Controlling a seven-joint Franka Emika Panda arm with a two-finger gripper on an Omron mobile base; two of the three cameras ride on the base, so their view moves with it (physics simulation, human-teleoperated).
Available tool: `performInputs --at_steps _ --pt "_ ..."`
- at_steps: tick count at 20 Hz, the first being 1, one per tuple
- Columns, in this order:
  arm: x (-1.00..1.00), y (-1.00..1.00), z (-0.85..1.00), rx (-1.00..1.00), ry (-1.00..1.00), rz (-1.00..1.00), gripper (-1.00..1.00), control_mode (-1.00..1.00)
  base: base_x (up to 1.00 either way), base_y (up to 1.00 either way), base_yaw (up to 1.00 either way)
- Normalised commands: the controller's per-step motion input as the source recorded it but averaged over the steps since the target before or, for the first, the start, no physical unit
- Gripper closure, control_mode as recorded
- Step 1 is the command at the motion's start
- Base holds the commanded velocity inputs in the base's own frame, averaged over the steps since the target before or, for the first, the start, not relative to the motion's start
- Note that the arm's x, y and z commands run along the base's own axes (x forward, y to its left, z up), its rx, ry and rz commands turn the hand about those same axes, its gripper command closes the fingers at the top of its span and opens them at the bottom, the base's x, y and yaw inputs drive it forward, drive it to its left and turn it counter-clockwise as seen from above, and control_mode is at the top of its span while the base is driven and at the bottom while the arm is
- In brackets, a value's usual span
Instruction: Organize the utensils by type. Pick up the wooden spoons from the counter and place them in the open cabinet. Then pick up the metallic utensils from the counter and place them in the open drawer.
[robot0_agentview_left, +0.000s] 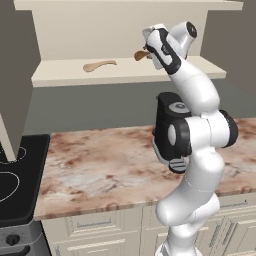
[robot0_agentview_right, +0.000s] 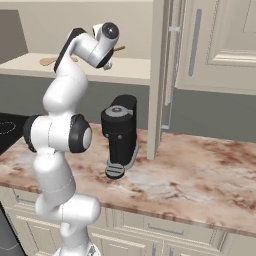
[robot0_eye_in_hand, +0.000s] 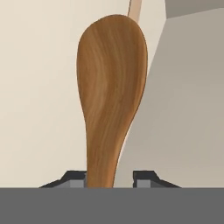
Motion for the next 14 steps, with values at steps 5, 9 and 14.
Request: performInputs --at_steps 5,9,14 --pt "0.15 0.07 -0.35 0.0 -0.02 0.01 1.0 -1.0 0.0 0.0 0.0" --pt "0.17 0.11 -0.38 0.0 -0.04 0.0 -1.0 -1.0 0.0 0.0 0.0" --pt "0.17 0.07 -0.41 0.0 -0.04 0.0 -1.0 -1.0 0.0 0.0 0.0"
